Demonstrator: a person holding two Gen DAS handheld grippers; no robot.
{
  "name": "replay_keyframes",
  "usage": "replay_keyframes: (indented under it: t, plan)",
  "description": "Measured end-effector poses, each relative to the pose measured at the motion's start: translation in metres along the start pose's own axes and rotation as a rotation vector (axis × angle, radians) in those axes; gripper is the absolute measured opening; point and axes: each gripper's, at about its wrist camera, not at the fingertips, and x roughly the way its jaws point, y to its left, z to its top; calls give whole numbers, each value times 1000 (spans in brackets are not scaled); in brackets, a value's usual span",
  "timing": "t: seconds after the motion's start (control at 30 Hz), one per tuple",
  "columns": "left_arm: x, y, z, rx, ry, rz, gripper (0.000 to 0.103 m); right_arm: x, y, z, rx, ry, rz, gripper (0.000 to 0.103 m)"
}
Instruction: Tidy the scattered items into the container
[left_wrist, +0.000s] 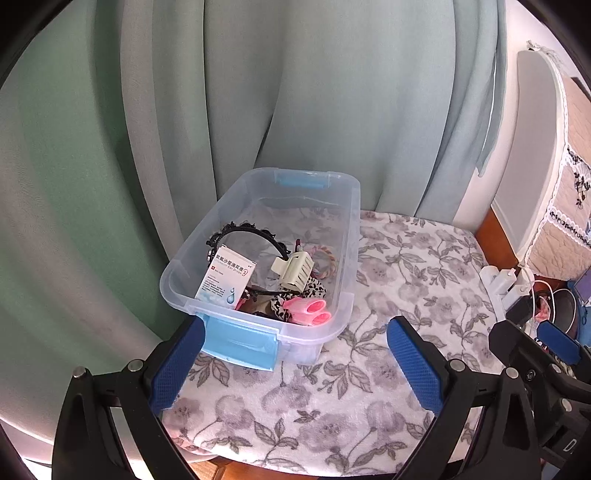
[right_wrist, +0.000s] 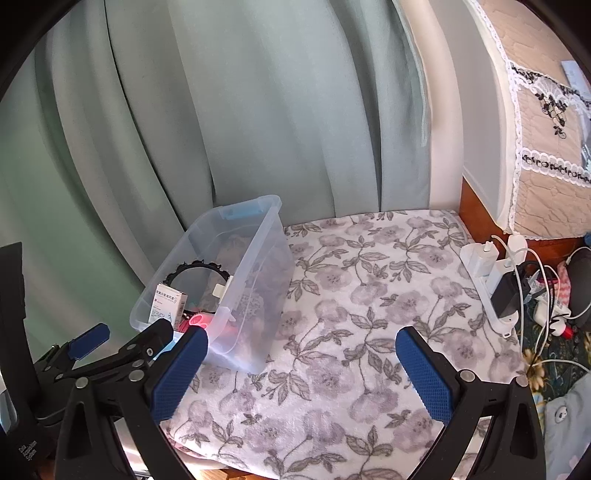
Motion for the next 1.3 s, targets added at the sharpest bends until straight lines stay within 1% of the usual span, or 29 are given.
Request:
replay_keyframes:
  t: [0.2,0.47,0.73,1.07,1.3]
  plan:
    - [-3,-7,0,18,6,29,99,-4,-4,0,1,6,-25,103]
    - [-3,-7,-1,14,16,27,99,-5,-6,0,5,12,-28,103]
    - [-3,-8,-2,12,19,24,99,-6,-4,-1,6,31,-48,103]
    - [-4,-5,-1,8,1,14,99,-4,-5,-1,16,43,-67,103]
    - [-3,-3,-1,8,-3,12,99,-6,-3,-2,5,38,-63,103]
